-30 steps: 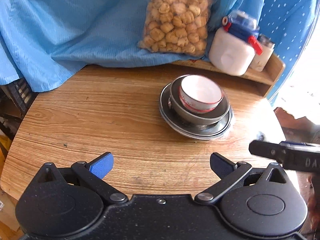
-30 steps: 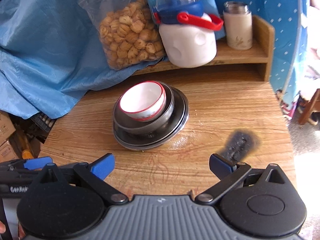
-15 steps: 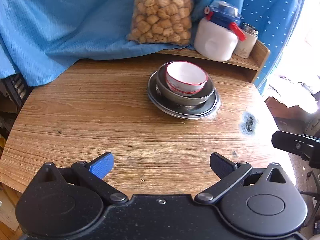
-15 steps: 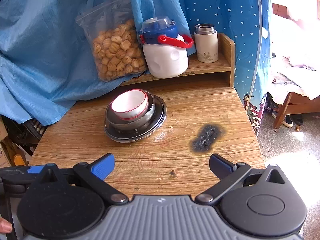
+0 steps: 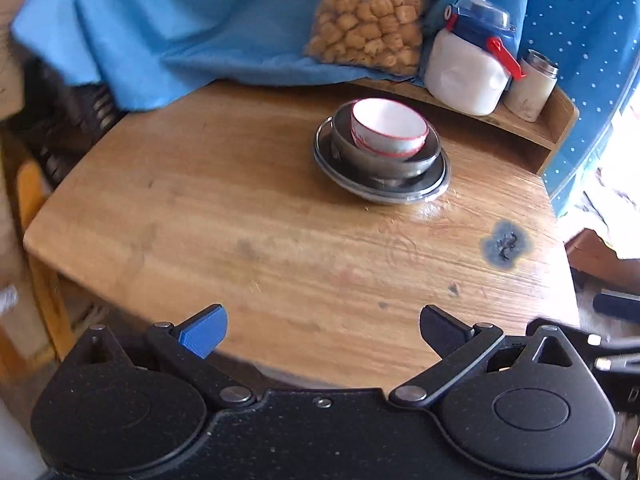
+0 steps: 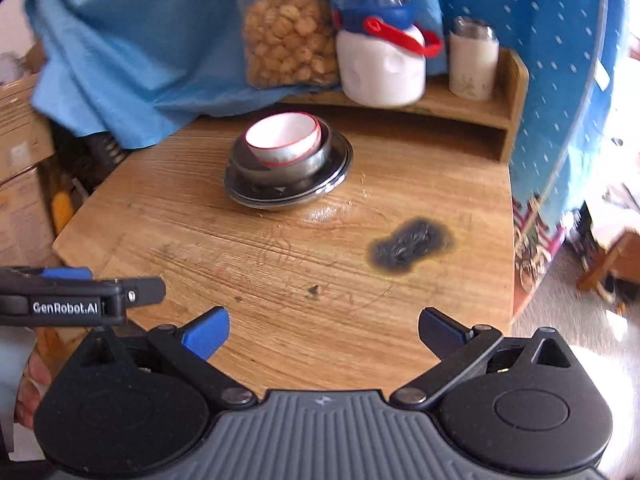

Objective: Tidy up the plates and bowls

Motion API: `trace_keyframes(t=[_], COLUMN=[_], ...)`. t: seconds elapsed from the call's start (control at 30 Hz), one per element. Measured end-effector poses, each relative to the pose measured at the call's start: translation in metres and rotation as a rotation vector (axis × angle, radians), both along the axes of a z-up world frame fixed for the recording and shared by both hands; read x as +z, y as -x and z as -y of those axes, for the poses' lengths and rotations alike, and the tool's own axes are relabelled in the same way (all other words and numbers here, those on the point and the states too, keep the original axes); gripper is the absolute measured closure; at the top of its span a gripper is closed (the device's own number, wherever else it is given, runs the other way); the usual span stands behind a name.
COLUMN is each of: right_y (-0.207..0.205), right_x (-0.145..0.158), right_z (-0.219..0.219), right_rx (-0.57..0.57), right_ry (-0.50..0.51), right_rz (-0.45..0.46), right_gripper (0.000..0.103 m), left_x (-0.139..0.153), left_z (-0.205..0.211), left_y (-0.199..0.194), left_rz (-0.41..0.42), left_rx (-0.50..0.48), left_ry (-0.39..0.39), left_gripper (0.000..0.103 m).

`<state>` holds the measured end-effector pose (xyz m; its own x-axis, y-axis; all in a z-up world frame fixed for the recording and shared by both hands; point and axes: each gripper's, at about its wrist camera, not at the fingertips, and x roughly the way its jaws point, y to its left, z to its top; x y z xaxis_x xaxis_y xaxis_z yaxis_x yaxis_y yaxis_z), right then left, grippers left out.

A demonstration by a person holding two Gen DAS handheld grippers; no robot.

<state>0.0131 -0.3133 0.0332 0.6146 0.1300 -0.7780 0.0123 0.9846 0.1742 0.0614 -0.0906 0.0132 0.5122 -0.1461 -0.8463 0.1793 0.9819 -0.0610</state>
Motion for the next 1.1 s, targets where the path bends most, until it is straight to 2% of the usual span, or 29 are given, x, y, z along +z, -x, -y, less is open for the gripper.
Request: trace_keyframes(t=[0.2,0.37,0.43,0.53,0.67,0.7,0.93,1.1], right_y=[0.018,0.036,0.039,0.04,0.039,0.039,0.04,0.041], right_x=[0.009,0.014,0.012,0.012,0.012,0.013,0.015,0.018], right_z=[0.031,0.048,0.052,0.053,0.052,0.051,0.041,0.037], right_rx=[0.05,-0.02,-0.035,-0.027,-0.023,-0.03,-0.025,-0.023], right_ry=[-0.01,-0.047,-0.06,-0.05,-0.015,-0.007,0.014,0.03], right_rz=[0.063,0.111,0.11,0.112,0.106,0.11,0.126,0.137], right_gripper=[0.0,0.0,0.0,0.0,0.0,0.0,0.0,0.0], left_x=[0.014,0.034,0.04,0.04,0.034,0.033,0.024,0.021], left_z=[0.025,0.035,0.035,0.028,0.013,0.01,0.01,0.003], left_y=[0.042,0.072,0.077,0.079,0.075,0.074,0.074,0.072], left_rz=[0.072,0.186,0.212,0.199,0.135,0.123,0.109,0.093], left_rx=[0.077,0.119,0.13,0.169,0.22,0.23,0.212,0.206], left_ry=[-0.022,-0.086,-0.086,-0.035,0.105,0.113,0.025,0.044], left_gripper=[0.001,0.001,0.001,0.001,0.001,0.001,0.001,0.001])
